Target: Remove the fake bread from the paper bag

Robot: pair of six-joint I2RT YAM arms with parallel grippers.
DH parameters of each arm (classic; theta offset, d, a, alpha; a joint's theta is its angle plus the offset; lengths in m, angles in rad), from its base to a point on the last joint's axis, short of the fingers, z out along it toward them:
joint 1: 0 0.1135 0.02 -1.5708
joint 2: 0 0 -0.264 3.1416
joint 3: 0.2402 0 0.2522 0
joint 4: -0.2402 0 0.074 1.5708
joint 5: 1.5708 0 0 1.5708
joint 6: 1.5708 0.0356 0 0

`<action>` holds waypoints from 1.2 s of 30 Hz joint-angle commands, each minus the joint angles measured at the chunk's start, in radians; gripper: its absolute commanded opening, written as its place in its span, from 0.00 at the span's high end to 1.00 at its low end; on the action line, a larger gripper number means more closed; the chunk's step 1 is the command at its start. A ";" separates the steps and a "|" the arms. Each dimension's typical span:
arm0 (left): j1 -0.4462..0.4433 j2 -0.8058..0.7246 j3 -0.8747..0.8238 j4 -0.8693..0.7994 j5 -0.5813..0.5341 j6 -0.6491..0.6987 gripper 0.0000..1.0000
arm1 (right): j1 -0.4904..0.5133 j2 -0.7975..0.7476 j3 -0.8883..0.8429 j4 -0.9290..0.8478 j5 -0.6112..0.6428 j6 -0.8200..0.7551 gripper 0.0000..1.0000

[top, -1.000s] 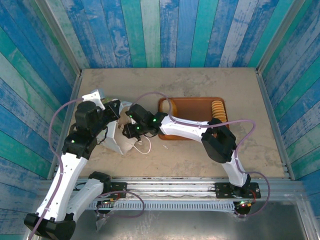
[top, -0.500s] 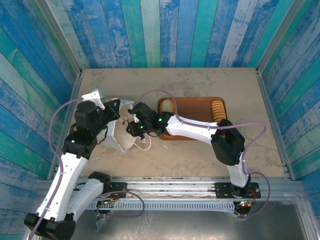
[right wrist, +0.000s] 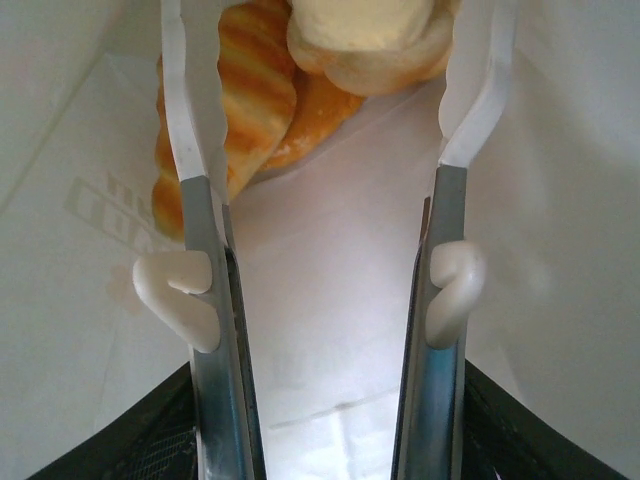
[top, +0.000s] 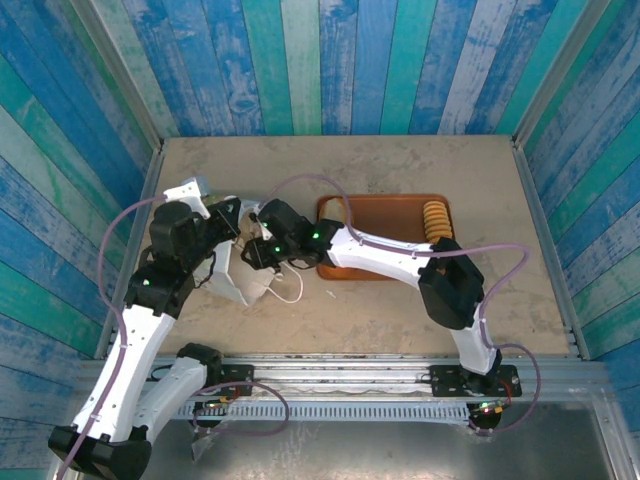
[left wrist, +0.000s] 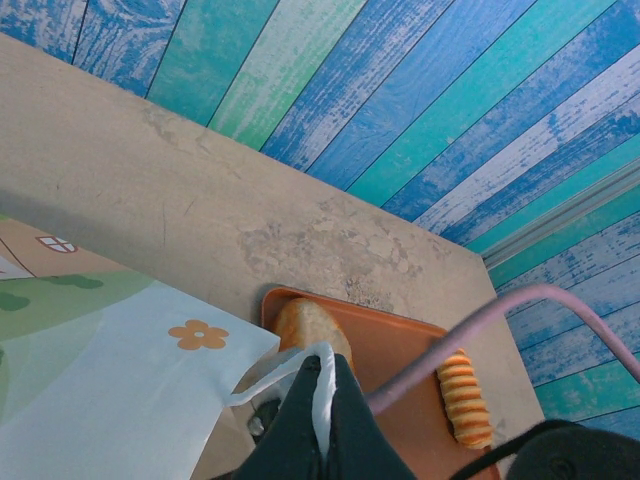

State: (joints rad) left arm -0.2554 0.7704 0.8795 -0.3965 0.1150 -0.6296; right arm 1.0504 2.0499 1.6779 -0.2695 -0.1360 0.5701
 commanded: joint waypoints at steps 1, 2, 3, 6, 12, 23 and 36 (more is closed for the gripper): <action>-0.002 0.002 -0.006 0.033 0.017 -0.006 1.00 | -0.002 0.049 0.071 -0.024 -0.002 0.017 0.43; -0.001 0.002 -0.007 0.032 0.016 -0.005 1.00 | -0.002 0.059 0.079 -0.023 -0.003 0.021 0.43; -0.001 0.002 -0.006 0.031 0.016 -0.005 1.00 | -0.003 0.065 0.085 -0.023 -0.004 0.026 0.43; 0.000 0.000 0.001 0.023 0.009 0.001 1.00 | -0.003 0.080 0.100 -0.024 -0.011 0.025 0.51; -0.001 -0.011 0.000 0.017 -0.013 0.005 1.00 | -0.004 0.046 0.060 -0.025 -0.013 0.004 0.64; -0.002 -0.011 -0.008 0.016 -0.041 0.002 1.00 | -0.002 -0.136 -0.106 -0.023 -0.033 -0.096 0.68; -0.001 -0.008 -0.017 0.031 -0.046 -0.011 1.00 | 0.015 -0.257 -0.346 -0.063 -0.104 -0.143 0.66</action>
State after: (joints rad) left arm -0.2554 0.7696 0.8753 -0.3965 0.0807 -0.6300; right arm 1.0584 1.8145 1.3560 -0.3084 -0.2268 0.4515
